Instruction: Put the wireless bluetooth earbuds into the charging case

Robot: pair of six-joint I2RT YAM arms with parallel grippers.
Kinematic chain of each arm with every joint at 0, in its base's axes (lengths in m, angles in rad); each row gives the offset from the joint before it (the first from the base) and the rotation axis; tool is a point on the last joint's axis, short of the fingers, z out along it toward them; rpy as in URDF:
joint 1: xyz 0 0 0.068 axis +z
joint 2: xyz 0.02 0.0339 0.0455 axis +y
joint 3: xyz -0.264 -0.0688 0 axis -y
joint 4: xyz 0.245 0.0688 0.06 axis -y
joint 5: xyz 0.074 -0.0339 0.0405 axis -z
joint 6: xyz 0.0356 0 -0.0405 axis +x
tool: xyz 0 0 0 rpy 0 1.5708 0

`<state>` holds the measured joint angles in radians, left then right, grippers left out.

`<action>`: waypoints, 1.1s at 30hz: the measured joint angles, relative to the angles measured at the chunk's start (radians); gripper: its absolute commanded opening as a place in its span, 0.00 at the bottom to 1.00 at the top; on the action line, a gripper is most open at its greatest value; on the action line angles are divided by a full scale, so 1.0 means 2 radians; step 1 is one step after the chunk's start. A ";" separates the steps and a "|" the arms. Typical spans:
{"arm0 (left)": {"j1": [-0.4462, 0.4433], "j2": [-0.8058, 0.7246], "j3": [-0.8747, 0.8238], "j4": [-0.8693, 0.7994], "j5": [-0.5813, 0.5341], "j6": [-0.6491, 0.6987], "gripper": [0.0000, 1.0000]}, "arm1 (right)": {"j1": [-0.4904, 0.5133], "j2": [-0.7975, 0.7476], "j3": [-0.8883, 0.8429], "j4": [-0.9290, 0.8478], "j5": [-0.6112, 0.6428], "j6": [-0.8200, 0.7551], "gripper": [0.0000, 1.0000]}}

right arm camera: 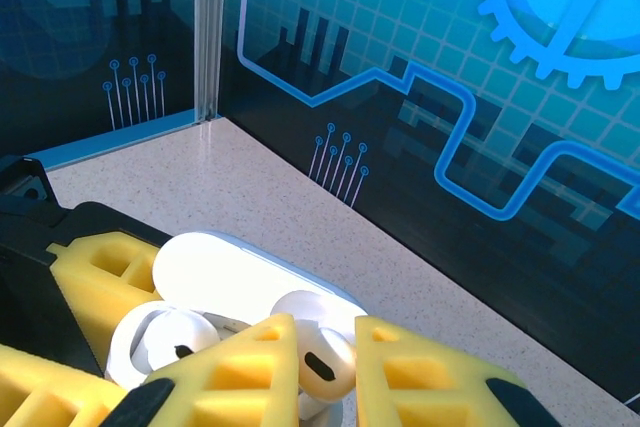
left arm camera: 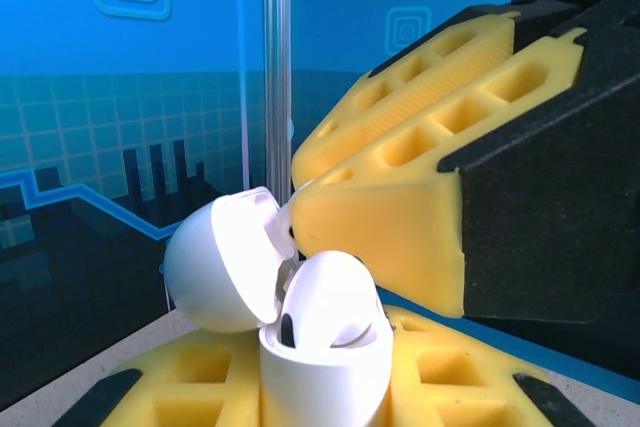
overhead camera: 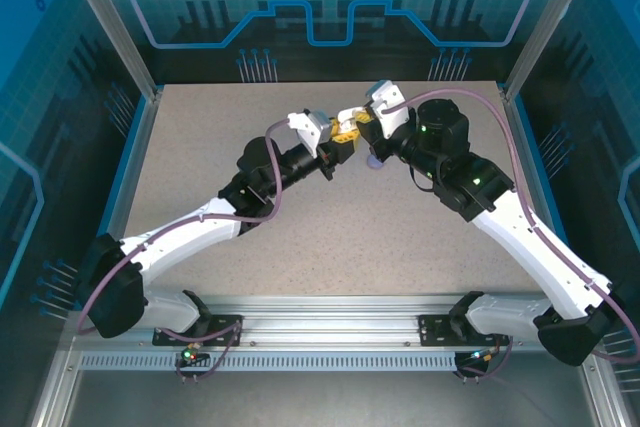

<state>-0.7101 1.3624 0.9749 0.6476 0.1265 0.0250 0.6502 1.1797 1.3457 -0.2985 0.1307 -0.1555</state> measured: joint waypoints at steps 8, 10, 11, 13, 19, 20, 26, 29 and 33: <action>0.001 0.007 0.003 -0.004 0.006 0.000 0.00 | 0.000 0.002 0.002 -0.010 0.008 0.001 0.25; 0.001 0.008 0.003 -0.004 0.007 0.000 0.00 | 0.000 0.002 0.002 -0.011 0.012 0.004 0.26; 0.001 0.008 0.003 -0.004 0.007 0.000 0.00 | 0.000 0.002 0.003 -0.012 0.012 0.005 0.27; 0.001 0.009 0.003 -0.003 0.010 0.000 0.00 | 0.001 0.002 0.006 -0.013 0.011 0.009 0.28; 0.001 0.013 0.003 0.001 0.014 -0.001 0.00 | 0.006 0.002 0.017 -0.013 0.009 0.020 0.32; 0.001 0.014 0.003 0.002 0.014 -0.001 0.00 | 0.006 0.003 0.018 -0.013 0.009 0.022 0.32; 0.001 0.014 0.003 0.008 0.014 -0.001 0.00 | 0.006 0.006 0.020 -0.013 0.010 0.029 0.33; 0.001 0.014 0.003 0.008 0.014 -0.001 0.00 | 0.006 0.009 0.022 -0.012 0.010 0.033 0.34; 0.001 0.014 0.003 0.008 0.014 -0.001 0.00 | 0.006 0.011 0.027 -0.011 0.013 0.045 0.43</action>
<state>-0.7078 1.3914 0.9810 0.6636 0.1551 0.0231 0.6617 1.2015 1.3987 -0.3210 0.1558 -0.0647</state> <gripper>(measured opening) 0.235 0.393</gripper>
